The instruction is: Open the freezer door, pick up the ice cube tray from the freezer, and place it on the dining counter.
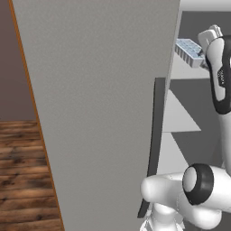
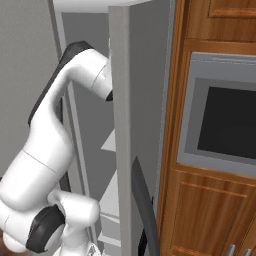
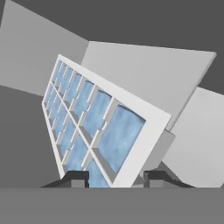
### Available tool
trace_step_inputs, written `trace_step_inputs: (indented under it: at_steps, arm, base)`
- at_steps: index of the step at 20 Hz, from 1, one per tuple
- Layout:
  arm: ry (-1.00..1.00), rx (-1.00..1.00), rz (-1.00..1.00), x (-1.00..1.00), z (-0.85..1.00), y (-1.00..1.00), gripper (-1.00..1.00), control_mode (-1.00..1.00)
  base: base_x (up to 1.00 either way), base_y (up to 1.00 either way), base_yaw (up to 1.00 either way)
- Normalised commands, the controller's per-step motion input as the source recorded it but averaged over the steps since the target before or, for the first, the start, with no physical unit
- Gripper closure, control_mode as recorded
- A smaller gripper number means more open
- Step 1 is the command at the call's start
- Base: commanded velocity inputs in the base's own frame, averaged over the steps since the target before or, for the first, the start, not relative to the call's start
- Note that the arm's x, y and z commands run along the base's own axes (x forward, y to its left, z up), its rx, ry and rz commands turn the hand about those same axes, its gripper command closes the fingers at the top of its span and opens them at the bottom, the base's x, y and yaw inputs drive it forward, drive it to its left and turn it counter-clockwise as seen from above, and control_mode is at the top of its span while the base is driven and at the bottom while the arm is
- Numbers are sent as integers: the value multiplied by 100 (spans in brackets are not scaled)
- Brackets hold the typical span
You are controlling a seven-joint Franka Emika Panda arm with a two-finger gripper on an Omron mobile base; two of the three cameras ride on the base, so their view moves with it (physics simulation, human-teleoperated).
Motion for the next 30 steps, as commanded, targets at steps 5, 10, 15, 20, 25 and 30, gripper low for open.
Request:
trace_step_inputs:
  at_steps: [5, 10, 15, 20, 25, 30]
  arm:
    - [0, 0, 0, -78, 28, 30, 100, -100]
    - [0, 0, 0, -79, 8, 27, 100, -100]
    - [0, 0, 0, -85, 0, 16, 100, -100]
    - [1, 0, 0, -81, 0, 22, 100, -100]
    - [1, 0, 0, -78, 0, 25, 100, -100]
    - [3, 0, 0, -70, 0, 29, 100, -100]
  base:
    - [0, 0, 0]
    - [0, 0, 0]
    - [0, 0, 0]
    - [0, 0, 0]
    - [0, 0, 0]
    - [0, 0, 0]
